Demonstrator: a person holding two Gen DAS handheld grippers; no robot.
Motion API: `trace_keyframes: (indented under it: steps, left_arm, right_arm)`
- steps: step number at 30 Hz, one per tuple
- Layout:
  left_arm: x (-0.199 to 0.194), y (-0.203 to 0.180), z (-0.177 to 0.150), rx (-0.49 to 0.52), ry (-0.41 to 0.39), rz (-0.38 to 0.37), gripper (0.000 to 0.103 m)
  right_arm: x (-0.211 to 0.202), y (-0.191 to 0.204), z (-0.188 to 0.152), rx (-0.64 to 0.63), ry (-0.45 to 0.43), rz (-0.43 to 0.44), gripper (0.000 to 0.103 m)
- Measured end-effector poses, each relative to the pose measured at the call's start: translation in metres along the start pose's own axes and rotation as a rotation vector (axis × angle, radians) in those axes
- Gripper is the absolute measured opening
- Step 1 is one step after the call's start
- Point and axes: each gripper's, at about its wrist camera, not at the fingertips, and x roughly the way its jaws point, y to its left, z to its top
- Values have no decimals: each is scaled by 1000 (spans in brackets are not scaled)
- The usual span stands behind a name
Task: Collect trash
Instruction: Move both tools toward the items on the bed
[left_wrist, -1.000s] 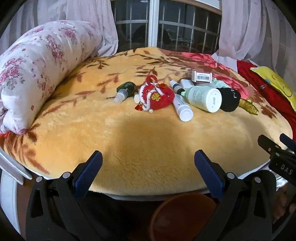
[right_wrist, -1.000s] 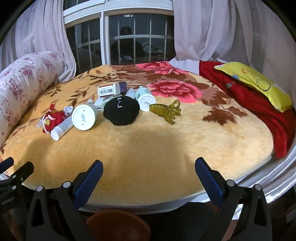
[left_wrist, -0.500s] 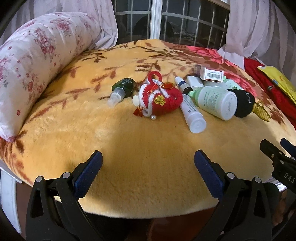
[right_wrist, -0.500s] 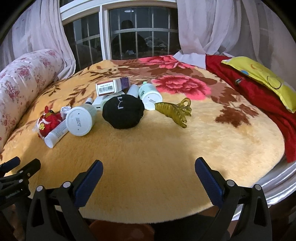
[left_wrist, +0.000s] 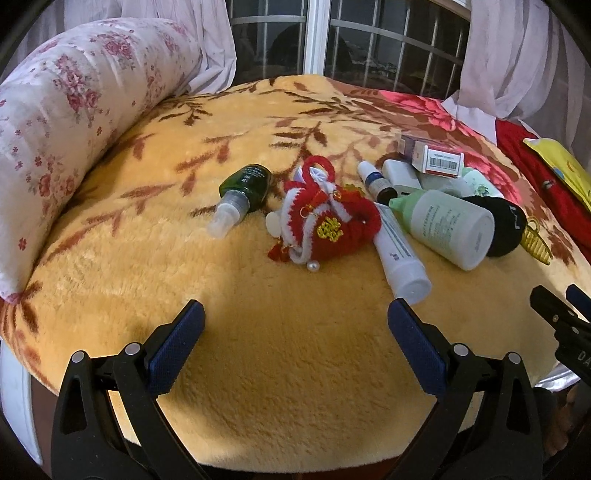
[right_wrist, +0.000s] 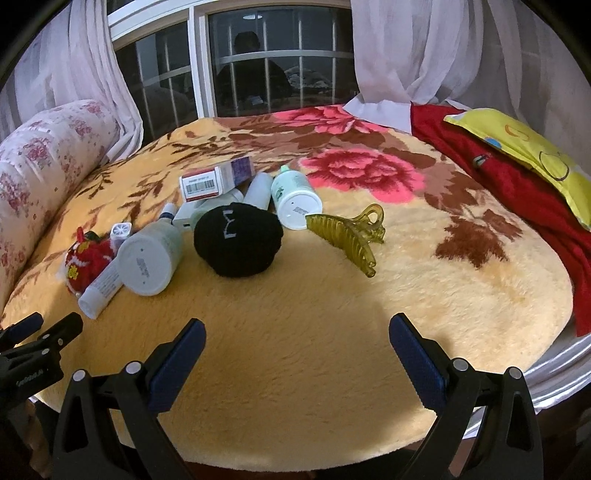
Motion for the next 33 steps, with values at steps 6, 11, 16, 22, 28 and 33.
trace_keyframes:
  steps: [6, 11, 16, 22, 28, 33]
  left_arm:
    - [5, 2, 2, 3, 4, 2, 97]
    - [6, 3, 3, -3, 7, -2, 97]
    - [6, -1, 4, -3, 8, -1, 97]
    - [6, -1, 4, -5, 7, -2, 97]
    - [6, -1, 3, -5, 7, -3, 97]
    - [6, -2, 3, -5, 6, -1, 97]
  right_arm:
    - [1, -2, 4, 12, 7, -1, 98]
    - [1, -1, 4, 10, 10, -1, 98]
    - [3, 1, 5, 6, 14, -3, 98]
    - [3, 0, 3, 14, 20, -2, 98]
    - [4, -5, 3, 25, 20, -12, 98]
    - [5, -11, 7, 38, 24, -17, 98]
